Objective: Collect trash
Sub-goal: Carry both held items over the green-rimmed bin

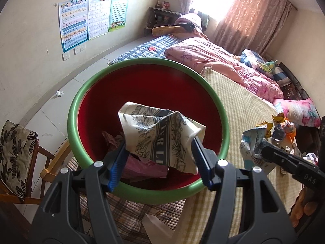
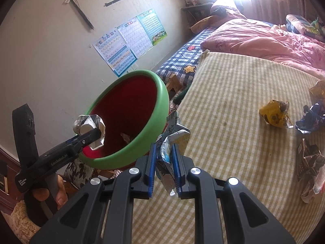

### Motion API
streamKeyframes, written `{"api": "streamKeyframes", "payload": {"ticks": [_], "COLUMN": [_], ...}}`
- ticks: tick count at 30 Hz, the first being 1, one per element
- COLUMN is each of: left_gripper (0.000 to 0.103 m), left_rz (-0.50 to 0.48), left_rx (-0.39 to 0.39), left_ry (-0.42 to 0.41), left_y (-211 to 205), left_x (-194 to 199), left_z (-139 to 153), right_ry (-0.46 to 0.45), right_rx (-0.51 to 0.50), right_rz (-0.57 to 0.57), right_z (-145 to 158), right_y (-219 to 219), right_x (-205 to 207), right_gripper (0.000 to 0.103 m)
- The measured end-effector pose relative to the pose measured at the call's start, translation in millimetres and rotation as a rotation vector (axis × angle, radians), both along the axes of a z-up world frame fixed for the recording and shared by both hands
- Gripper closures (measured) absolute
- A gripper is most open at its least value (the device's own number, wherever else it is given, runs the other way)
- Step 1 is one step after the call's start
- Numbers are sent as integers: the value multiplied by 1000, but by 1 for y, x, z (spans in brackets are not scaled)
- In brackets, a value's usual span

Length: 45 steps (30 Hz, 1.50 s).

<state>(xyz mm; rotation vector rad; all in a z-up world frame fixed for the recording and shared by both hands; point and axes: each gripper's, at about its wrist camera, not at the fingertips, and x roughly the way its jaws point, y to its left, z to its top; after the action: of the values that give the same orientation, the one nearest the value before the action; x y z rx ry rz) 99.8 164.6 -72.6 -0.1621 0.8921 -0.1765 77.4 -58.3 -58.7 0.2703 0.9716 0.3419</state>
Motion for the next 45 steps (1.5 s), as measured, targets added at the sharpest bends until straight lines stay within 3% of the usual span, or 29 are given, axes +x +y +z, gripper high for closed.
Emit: {"api": "streamKeyframes", "payload": {"ticks": [18,45], "left_gripper": [44,44], "left_rz": [-15,-84], "left_rx": [2,28], "left_ry": [8,-12], "left_y": [14,-6], "left_x": [10,37], "left_z": [-7,-5], "right_ry": [-20,-68], "right_rx": [-17,-21], "right_rz": [28,32], "right_z": [7,25], "right_y": [31,41], "right_x": [12,40], "right_gripper": [86,86]}}
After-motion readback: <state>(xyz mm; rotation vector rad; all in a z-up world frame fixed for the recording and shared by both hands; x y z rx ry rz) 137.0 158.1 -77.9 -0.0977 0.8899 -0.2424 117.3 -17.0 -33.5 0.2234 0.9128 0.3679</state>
